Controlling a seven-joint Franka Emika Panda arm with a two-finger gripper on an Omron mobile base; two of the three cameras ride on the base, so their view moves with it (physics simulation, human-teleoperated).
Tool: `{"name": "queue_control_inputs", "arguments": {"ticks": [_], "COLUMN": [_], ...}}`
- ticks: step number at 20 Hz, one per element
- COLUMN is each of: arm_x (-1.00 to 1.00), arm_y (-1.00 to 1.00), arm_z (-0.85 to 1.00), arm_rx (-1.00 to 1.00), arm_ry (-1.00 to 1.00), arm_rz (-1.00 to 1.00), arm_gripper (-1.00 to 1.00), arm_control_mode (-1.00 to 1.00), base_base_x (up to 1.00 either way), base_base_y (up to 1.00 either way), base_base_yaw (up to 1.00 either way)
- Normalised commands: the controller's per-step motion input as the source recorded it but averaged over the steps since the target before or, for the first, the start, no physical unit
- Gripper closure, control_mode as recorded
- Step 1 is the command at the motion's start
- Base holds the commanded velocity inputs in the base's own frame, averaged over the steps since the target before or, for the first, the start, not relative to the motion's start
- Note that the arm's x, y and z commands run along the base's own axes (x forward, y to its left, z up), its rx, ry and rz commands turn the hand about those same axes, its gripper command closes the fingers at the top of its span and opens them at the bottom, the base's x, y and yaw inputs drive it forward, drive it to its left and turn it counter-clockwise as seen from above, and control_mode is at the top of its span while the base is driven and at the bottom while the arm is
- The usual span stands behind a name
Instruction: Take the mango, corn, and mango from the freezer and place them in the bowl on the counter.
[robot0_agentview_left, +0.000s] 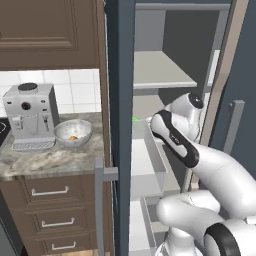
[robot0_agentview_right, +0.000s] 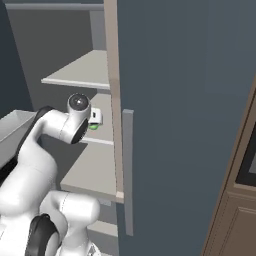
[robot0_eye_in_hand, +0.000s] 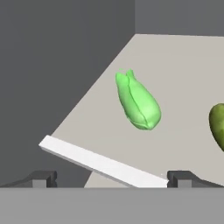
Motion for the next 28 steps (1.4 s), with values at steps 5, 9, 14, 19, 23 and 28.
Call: {"name": "queue_control_inputs", "arguments": {"ticks": [5, 9, 14, 19, 23, 28], "arm_x": [0.32, 0.34, 0.41, 0.42, 0.39, 0.43], "arm_y": [-0.03, -0.01, 0.0, 0.0, 0.0, 0.0], "arm_z": [-0.31, -0.17, -0.08, -0.21, -0.23, -0.25], "arm_rx": [0.0, 0.0, 0.0, 0.0, 0.0, 0.0], "arm_ry": [0.0, 0.01, 0.02, 0.0, 0.0, 0.0], "arm_rz": [0.0, 0.0, 0.0, 0.0, 0.0, 0.0], "arm_gripper": [-1.0, -1.0, -1.0, -1.0, -1.0, -1.0], "arm_control_mode": [-1.0, -1.0, -1.0, -1.0, -1.0, -1.0], "base_base_x": [0.0, 0.0, 0.0, 0.0, 0.0, 0.0], "base_base_y": [0.0, 0.0, 0.0, 0.0, 0.0, 0.0], "base_base_yaw": [0.0, 0.0, 0.0, 0.0, 0.0, 0.0]}}
